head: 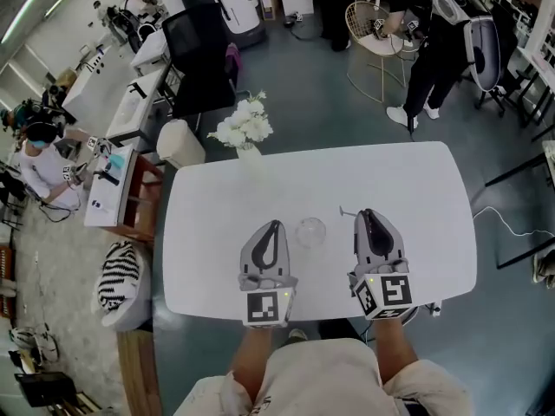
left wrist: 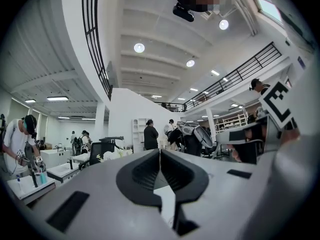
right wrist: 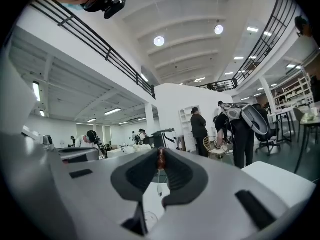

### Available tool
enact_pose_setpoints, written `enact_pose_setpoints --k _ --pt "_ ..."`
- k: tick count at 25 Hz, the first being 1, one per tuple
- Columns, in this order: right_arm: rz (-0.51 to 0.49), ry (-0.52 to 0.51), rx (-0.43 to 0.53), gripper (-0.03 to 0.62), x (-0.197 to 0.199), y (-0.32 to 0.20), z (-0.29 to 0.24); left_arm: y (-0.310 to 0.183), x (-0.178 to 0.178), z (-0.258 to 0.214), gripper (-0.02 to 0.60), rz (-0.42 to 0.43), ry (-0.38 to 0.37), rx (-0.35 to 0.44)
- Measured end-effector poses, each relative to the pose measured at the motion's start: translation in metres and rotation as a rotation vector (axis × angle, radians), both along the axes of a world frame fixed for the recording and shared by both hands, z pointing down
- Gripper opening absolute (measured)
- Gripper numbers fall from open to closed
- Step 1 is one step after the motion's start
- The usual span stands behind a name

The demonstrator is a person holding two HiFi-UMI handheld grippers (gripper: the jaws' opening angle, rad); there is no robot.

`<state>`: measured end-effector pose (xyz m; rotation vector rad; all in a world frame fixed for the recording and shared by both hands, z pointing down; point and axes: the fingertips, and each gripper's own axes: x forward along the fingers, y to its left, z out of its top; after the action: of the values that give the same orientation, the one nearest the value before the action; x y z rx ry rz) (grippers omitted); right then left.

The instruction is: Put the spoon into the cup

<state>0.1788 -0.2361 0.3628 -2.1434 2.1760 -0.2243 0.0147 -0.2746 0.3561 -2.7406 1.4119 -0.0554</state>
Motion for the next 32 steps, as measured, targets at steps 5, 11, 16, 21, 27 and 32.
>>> enact_pose_setpoints --k 5,11,16,21,27,32 --pt "-0.069 -0.039 -0.038 0.025 0.006 -0.025 0.021 -0.016 0.007 0.017 0.008 -0.055 -0.029 -0.026" --pt "-0.163 -0.071 -0.062 0.025 -0.004 -0.05 0.041 -0.027 0.001 0.034 0.008 -0.13 -0.052 -0.043" --pt "-0.245 -0.091 -0.111 0.025 -0.022 -0.063 0.063 -0.032 -0.015 0.052 0.008 -0.204 -0.062 -0.08" --pt "-0.296 -0.099 -0.157 0.025 -0.042 -0.075 0.094 -0.037 -0.032 0.086 0.008 -0.226 -0.068 -0.147" --pt "-0.327 -0.126 -0.25 0.025 -0.067 -0.088 0.138 -0.052 -0.047 0.135 0.008 -0.215 -0.054 -0.219" --pt "-0.334 -0.138 -0.333 0.025 -0.079 -0.088 0.17 -0.058 -0.049 0.162 0.008 -0.195 -0.063 -0.273"
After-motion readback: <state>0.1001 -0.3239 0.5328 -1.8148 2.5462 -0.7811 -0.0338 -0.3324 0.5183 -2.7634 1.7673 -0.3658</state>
